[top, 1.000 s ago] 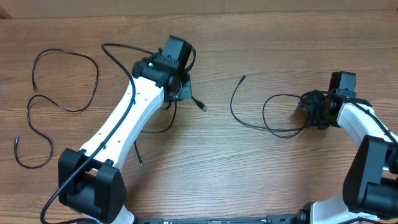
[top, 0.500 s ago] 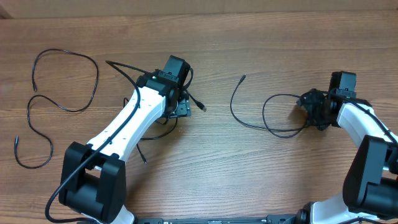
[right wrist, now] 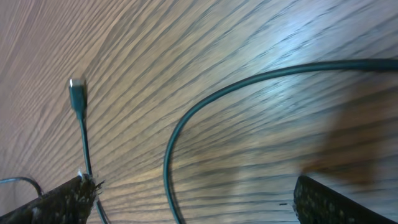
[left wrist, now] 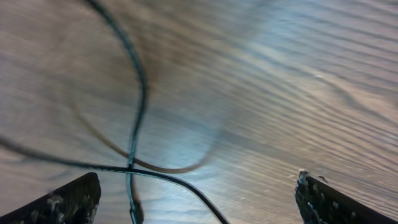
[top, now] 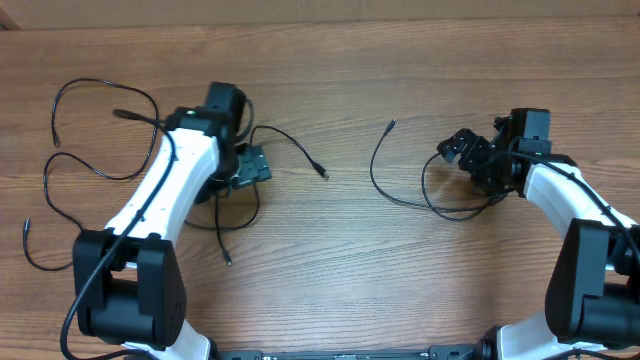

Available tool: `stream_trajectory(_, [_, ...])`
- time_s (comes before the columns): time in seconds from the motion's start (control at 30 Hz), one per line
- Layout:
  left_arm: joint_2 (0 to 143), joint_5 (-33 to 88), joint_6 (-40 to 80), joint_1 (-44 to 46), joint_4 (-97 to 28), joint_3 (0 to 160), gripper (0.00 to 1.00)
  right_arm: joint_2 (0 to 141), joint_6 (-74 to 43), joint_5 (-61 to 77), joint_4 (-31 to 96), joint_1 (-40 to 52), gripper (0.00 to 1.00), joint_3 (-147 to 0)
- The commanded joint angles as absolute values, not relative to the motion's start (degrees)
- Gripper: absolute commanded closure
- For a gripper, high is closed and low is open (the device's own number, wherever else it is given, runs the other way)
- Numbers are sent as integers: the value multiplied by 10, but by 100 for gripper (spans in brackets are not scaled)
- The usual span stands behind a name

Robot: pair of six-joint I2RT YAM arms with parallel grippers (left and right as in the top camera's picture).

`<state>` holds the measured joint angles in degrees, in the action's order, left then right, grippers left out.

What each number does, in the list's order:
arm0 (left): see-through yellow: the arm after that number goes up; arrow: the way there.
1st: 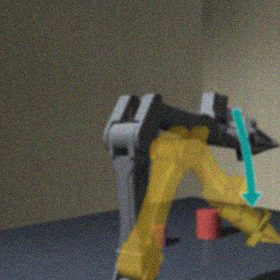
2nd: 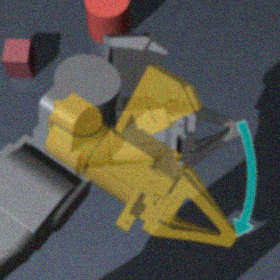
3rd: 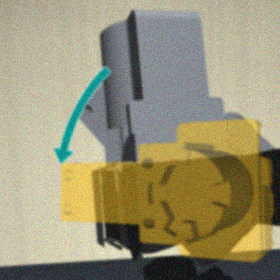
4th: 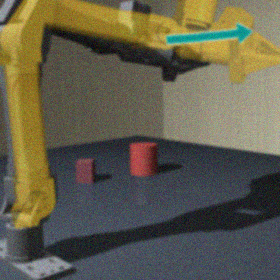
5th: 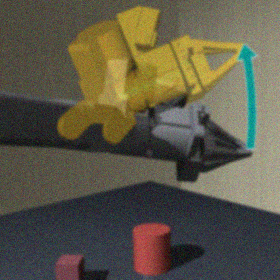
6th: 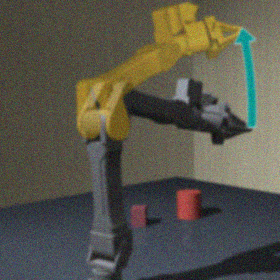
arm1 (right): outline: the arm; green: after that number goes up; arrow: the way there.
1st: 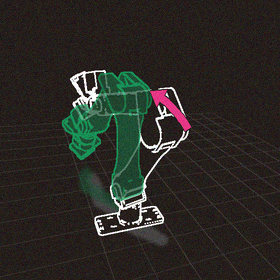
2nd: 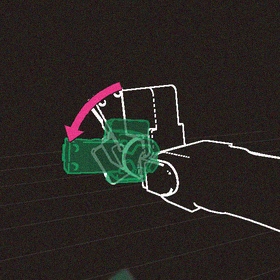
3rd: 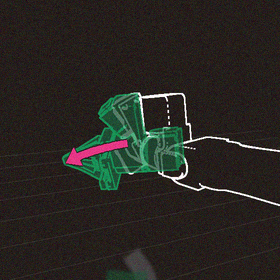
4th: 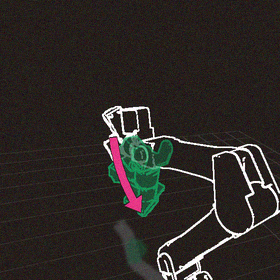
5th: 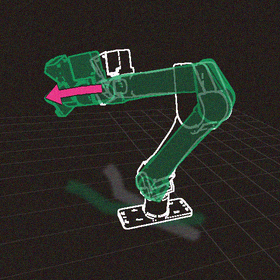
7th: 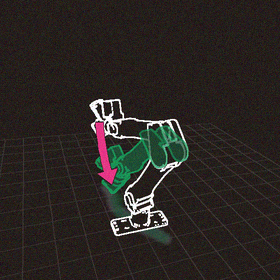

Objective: Untangle cables

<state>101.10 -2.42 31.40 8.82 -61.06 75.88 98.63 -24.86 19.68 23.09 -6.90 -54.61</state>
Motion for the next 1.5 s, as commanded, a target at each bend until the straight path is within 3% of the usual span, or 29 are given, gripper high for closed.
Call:
stream_trajectory(0.0, [1000,-39,313,73,-630,755,0,982,-239,190,225,-57,0,-547])
stream_trajectory(0.43, [1000,-137,314,62,-633,751,0,982,-239,191,223,-56,0,-547])
stream_trajectory(0.8, [1000,-201,356,55,-538,663,0,982,-239,189,231,-56,0,-547])
stream_trajectory(1.47, [1000,-144,224,-64,-432,638,0,982,-237,159,269,-56,0,-547])
